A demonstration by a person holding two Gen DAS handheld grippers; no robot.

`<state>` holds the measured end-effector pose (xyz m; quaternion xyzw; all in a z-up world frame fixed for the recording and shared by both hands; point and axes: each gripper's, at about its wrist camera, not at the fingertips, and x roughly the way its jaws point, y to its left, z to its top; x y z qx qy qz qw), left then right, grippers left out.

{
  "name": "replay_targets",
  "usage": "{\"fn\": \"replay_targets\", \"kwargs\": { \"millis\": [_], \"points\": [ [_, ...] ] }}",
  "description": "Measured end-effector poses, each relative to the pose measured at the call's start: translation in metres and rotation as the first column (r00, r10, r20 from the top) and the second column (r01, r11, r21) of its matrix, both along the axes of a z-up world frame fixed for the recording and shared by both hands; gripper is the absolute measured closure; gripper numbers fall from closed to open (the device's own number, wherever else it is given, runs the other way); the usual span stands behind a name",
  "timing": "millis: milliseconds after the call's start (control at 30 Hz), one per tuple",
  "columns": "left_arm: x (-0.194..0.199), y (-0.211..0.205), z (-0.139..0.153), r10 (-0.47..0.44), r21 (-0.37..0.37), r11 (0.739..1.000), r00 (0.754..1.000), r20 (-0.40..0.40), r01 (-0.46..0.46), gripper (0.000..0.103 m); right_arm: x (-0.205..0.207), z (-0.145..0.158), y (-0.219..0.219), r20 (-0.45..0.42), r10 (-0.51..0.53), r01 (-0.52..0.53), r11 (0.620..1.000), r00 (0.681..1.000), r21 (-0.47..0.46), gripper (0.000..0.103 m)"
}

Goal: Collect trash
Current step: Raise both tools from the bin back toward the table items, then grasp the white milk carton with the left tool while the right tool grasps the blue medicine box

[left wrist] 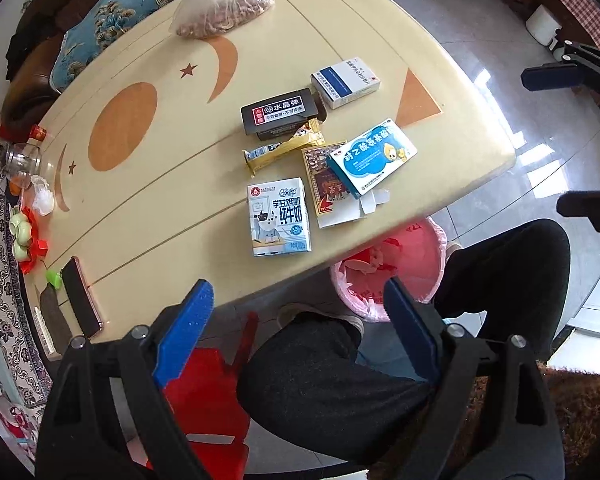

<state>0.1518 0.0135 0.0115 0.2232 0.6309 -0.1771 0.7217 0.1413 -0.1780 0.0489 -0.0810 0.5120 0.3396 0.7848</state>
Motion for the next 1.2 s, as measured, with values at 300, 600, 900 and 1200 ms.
{"fn": "replay_targets", "kwargs": {
  "millis": [300,600,900,1200],
  "points": [
    [0.028,-0.009,-0.039,-0.025,0.032,0.999,0.997,-0.071,0.028,0.018,0.023,-0.030,0.017,-0.043,0.079,-0.082,0.995,0.996,-0.063,0.011],
    [0.050,-0.014,-0.077,-0.040,0.056,0.997,0.989,-0.143,0.049,0.018,0.036,-0.057,0.038,-0.070,0.221,-0.229,0.962,0.973,-0.148,0.011],
    [0.065,-0.017,-0.107,-0.071,0.077,0.993,0.980,-0.184,0.086,0.018,0.046,-0.097,0.061,-0.135,0.352,-0.374,0.901,0.926,-0.219,0.011],
    [0.082,-0.010,-0.137,-0.066,0.088,0.992,0.970,-0.236,0.089,0.018,0.062,-0.123,0.075,-0.162,0.455,-0.482,0.842,0.876,-0.241,0.011]
  ]
}}
